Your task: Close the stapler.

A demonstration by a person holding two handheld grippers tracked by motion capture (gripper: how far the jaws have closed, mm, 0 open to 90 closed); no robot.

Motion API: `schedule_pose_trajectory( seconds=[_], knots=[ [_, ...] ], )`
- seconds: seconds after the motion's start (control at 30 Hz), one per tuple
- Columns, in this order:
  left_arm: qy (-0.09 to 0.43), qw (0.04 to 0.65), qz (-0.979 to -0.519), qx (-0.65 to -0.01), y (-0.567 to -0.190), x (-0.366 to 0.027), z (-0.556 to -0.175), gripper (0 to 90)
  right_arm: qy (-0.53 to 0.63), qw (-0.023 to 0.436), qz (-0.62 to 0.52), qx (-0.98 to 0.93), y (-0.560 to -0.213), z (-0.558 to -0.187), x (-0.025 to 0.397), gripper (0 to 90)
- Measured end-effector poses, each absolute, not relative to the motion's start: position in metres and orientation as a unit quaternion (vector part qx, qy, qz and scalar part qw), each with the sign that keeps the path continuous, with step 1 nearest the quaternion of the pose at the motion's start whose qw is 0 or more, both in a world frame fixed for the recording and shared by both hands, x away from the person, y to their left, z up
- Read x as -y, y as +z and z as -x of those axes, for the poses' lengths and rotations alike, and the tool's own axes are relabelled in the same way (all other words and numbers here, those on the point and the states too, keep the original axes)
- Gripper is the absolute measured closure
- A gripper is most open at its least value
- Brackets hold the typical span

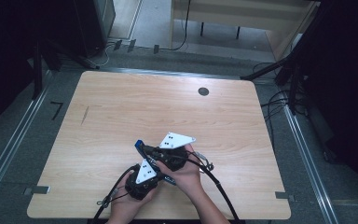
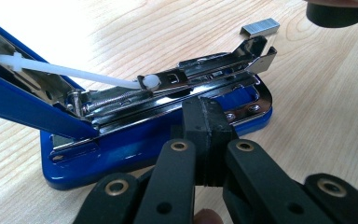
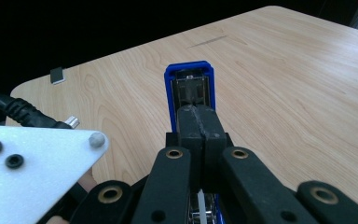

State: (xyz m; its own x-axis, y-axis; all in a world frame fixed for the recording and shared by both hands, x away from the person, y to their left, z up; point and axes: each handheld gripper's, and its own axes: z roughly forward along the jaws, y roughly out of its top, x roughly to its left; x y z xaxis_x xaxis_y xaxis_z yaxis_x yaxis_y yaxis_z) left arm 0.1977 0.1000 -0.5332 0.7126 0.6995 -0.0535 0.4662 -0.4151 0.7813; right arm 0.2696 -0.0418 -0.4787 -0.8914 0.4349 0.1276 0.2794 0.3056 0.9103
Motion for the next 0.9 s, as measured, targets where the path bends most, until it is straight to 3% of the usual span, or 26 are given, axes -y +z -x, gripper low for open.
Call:
schedule_pose_trajectory(
  seconds=[0.9],
  knots=[
    [0.144, 0.411, -0.829, -0.350, -0.533, -0.100, -0.197, 90.0, 0.530, 0.045, -0.225, -0.817, -0.493, -0.280, 0.032, 90.0]
  ],
)
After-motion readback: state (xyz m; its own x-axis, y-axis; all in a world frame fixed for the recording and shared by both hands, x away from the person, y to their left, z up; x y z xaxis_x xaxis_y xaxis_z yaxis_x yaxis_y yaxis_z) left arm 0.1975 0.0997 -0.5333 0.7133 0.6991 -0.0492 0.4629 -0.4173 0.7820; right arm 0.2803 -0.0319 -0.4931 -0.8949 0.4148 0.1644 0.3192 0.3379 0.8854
